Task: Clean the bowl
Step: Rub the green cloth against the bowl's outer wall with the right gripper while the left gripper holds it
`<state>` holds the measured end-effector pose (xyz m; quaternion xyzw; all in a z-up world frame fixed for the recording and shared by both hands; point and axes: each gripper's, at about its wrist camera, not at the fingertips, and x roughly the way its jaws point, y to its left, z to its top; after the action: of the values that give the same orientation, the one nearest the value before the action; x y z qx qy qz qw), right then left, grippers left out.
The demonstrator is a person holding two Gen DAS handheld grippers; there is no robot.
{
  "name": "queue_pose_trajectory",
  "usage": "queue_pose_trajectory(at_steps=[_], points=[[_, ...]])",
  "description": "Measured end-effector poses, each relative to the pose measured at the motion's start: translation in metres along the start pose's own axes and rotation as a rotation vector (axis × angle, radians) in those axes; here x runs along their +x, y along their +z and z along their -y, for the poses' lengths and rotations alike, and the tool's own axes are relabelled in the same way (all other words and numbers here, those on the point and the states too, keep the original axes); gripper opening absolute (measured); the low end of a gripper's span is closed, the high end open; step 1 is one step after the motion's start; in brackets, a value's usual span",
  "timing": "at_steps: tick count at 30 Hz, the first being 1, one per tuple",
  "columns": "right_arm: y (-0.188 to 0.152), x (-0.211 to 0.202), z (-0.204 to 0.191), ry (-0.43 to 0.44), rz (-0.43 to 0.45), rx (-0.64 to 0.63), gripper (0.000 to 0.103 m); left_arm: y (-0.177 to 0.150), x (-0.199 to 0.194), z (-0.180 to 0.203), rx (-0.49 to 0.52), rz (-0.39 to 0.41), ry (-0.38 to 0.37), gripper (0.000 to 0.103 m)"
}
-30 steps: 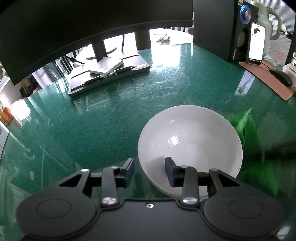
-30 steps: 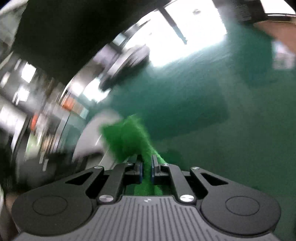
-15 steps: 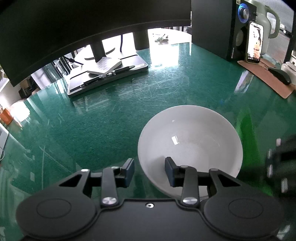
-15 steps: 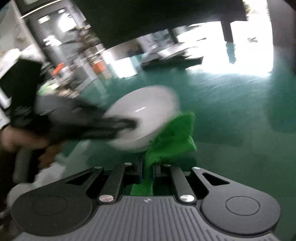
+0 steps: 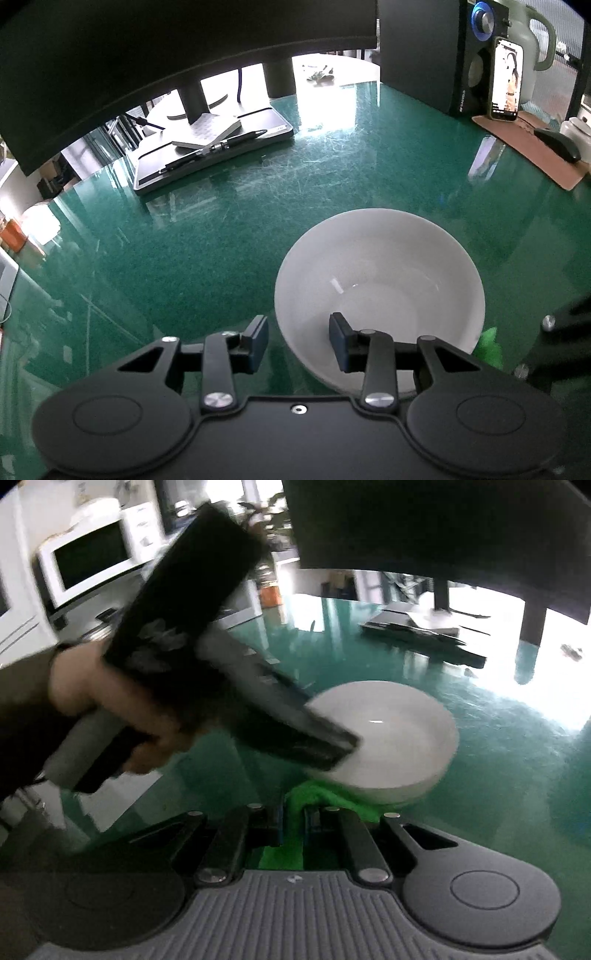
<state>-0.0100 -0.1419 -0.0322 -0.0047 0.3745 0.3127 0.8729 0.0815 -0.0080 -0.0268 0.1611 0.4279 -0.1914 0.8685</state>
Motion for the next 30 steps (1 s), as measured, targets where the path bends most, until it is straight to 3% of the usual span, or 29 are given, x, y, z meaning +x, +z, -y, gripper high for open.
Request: queue_pose_trajectory(at_steps=[6,9,13,16,19,26,30], points=[[-0.004,-0.005,0.031,-0.145,0.012,0.039,0.007,0.000,0.001,-0.002,-0.007,0.001,-0.011,0.036],[-0.002,-0.005,0.024,-0.137,0.013,0.017,0.009,0.000,0.000,-0.001,0.000,0.002,-0.003,0.036],[-0.004,0.001,-0.002,-0.046,0.009,-0.070,0.009,0.000,0.000,0.001,0.009,0.003,0.005,0.036],[-0.002,0.003,-0.017,-0.030,0.040,-0.130,0.008,0.000,-0.001,0.001,0.013,0.000,0.005,0.037],[-0.001,0.000,-0.010,-0.038,0.044,-0.123,0.004,-0.001,-0.001,0.000,0.010,0.000,0.003,0.036],[-0.005,-0.010,0.013,-0.124,0.039,-0.090,0.005,-0.001,-0.001,-0.001,0.009,0.000,-0.001,0.036],[-0.003,-0.011,0.005,-0.108,0.049,-0.112,0.008,0.000,0.000,0.000,0.014,-0.001,0.001,0.036]])
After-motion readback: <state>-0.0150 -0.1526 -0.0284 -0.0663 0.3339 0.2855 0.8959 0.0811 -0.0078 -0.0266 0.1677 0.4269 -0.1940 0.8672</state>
